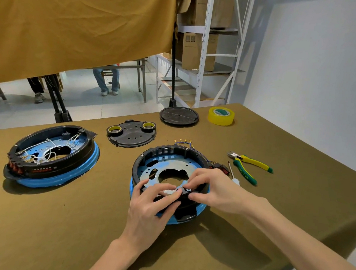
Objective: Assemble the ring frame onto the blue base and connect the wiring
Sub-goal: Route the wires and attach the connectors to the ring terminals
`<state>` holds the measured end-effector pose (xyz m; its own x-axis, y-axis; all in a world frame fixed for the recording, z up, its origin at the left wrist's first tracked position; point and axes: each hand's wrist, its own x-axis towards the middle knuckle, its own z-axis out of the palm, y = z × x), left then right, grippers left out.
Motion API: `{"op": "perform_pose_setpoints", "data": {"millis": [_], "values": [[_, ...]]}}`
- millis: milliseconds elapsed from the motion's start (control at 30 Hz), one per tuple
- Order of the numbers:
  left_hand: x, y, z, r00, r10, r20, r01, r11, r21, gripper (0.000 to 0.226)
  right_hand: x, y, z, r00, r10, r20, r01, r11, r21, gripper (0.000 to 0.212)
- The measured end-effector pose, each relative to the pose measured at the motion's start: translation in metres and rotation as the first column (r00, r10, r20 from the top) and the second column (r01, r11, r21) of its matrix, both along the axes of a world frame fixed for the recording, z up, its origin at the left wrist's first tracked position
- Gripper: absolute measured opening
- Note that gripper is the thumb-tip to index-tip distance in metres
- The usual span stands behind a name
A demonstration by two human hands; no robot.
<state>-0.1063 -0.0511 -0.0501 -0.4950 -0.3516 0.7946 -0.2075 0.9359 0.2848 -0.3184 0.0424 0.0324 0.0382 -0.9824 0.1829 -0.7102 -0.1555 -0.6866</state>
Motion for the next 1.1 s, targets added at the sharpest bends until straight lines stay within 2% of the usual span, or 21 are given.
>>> {"op": "perform_pose_setpoints", "data": {"millis": [467,533,600,667,733,767,800,833,867,900,933,1000,1100], "values": [[-0.001,0.0,-0.004,1.0,0.022,-0.002,-0.022,0.999,-0.05,0.027,-0.001,0.004,-0.001,0.992,0.03,-0.119,-0.032,0.999,-0.017,0.031],[-0.001,0.0,-0.004,1.0,0.024,0.0,-0.024,0.998,-0.053,0.027,-0.002,0.004,-0.001,0.995,0.034,-0.097,-0.035,0.999,-0.006,0.03],[-0.002,0.0,-0.003,0.999,0.037,0.001,-0.037,0.997,-0.064,0.027,-0.003,0.005,-0.002,1.0,0.024,-0.008,-0.024,1.0,-0.007,0.03],[-0.005,0.0,-0.003,0.998,0.057,-0.003,-0.057,0.996,-0.063,0.026,-0.006,0.004,-0.005,0.988,-0.103,0.114,0.116,0.986,-0.116,0.03],[-0.01,0.0,-0.002,0.997,0.071,-0.026,-0.072,0.995,-0.061,0.023,-0.016,0.004,-0.011,0.913,-0.393,0.111,0.408,0.871,-0.272,0.02],[-0.011,0.0,-0.002,0.997,0.076,-0.035,-0.078,0.995,-0.06,0.023,-0.023,0.006,-0.014,0.826,-0.563,0.021,0.542,0.785,-0.299,0.014],[-0.013,-0.001,-0.002,0.996,0.076,-0.042,-0.078,0.995,-0.06,0.024,-0.031,0.009,-0.018,0.708,-0.692,-0.143,0.644,0.715,-0.272,0.014],[-0.013,-0.001,-0.003,0.996,0.071,-0.049,-0.074,0.995,-0.061,0.024,-0.038,0.012,-0.025,0.575,-0.74,-0.348,0.725,0.659,-0.203,0.024],[-0.014,-0.002,-0.004,0.996,0.065,-0.055,-0.068,0.996,-0.058,0.024,-0.044,0.015,-0.033,0.472,-0.708,-0.525,0.786,0.607,-0.112,0.037],[-0.013,-0.002,-0.004,0.997,0.059,-0.057,-0.062,0.997,-0.048,0.025,-0.046,0.017,-0.039,0.429,-0.654,-0.623,0.825,0.564,-0.023,0.046],[-0.013,-0.002,-0.003,0.997,0.054,-0.058,-0.056,0.998,-0.035,0.026,-0.047,0.017,-0.044,0.437,-0.615,-0.656,0.838,0.544,0.048,0.049],[-0.013,-0.002,-0.002,0.997,0.047,-0.055,-0.048,0.999,-0.014,0.026,-0.046,0.015,-0.047,0.512,-0.596,-0.619,0.813,0.569,0.125,0.036],[-0.012,0.0,-0.001,0.999,0.035,-0.039,-0.034,0.999,0.009,0.032,-0.046,0.013,-0.037,0.629,-0.678,-0.381,0.768,0.619,0.166,0.015]]}}
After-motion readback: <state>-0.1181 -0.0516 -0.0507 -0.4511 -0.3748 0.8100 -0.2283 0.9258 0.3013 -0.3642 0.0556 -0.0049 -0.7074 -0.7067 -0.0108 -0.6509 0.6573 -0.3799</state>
